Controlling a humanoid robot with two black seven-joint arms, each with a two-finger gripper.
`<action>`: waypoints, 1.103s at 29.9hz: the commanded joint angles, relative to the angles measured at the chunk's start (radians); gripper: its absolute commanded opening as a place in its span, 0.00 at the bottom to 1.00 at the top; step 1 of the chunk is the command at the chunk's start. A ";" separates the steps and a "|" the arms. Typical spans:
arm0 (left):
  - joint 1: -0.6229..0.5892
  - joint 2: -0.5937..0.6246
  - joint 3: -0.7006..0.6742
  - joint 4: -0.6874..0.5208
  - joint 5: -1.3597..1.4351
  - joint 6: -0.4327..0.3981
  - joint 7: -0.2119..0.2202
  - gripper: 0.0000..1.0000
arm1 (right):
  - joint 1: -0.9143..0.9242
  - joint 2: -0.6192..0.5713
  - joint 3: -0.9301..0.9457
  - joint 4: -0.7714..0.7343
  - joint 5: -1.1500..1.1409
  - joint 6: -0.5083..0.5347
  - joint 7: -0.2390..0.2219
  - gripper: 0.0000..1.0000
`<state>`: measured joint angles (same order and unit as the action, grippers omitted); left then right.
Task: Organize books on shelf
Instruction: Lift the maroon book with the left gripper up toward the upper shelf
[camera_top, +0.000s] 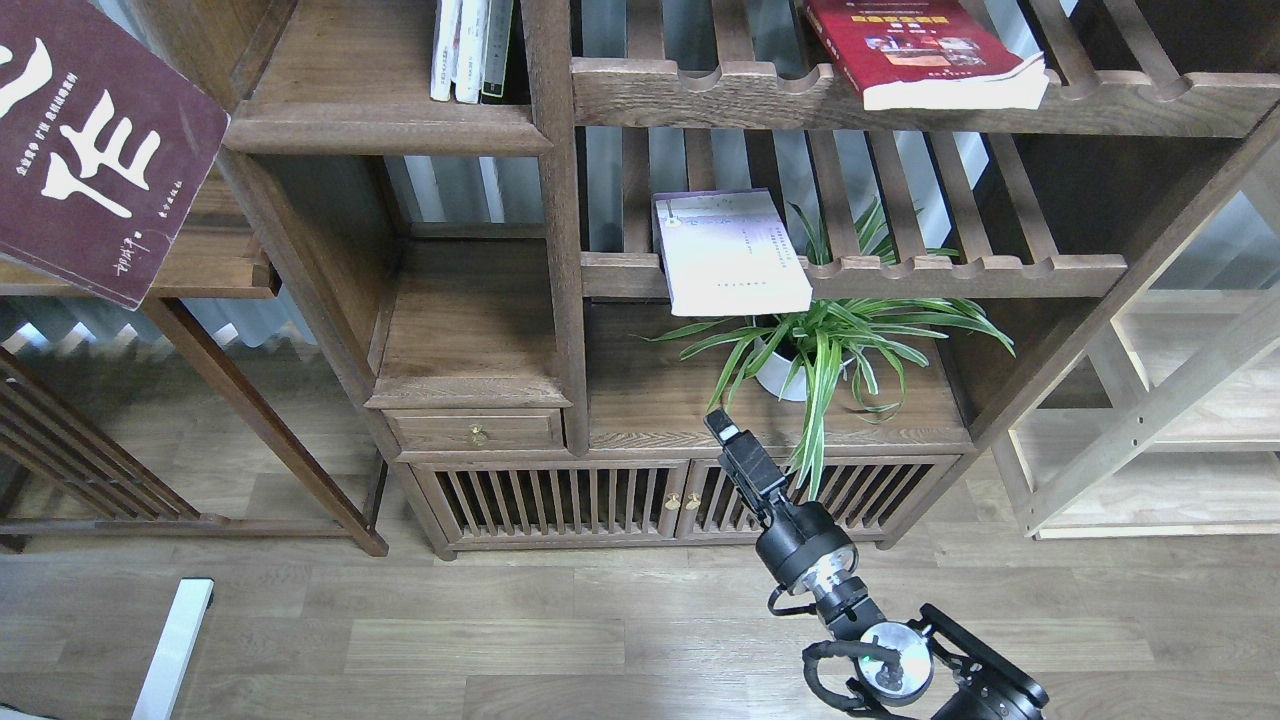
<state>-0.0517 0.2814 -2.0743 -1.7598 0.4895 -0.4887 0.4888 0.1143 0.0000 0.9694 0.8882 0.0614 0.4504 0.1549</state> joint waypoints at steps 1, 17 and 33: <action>0.000 -0.005 0.009 0.000 -0.005 0.000 0.000 0.04 | 0.001 0.000 0.000 0.000 0.000 -0.001 0.000 0.99; -0.106 0.004 0.077 0.040 -0.019 0.000 0.000 0.05 | 0.004 0.000 0.003 -0.002 0.000 -0.001 -0.001 0.99; -0.347 0.061 0.220 0.183 -0.015 0.000 0.000 0.05 | 0.016 0.000 -0.002 -0.002 0.008 0.038 -0.001 0.99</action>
<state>-0.3597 0.3225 -1.8875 -1.6112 0.4730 -0.4887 0.4886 0.1330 0.0000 0.9722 0.8863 0.0682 0.4875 0.1532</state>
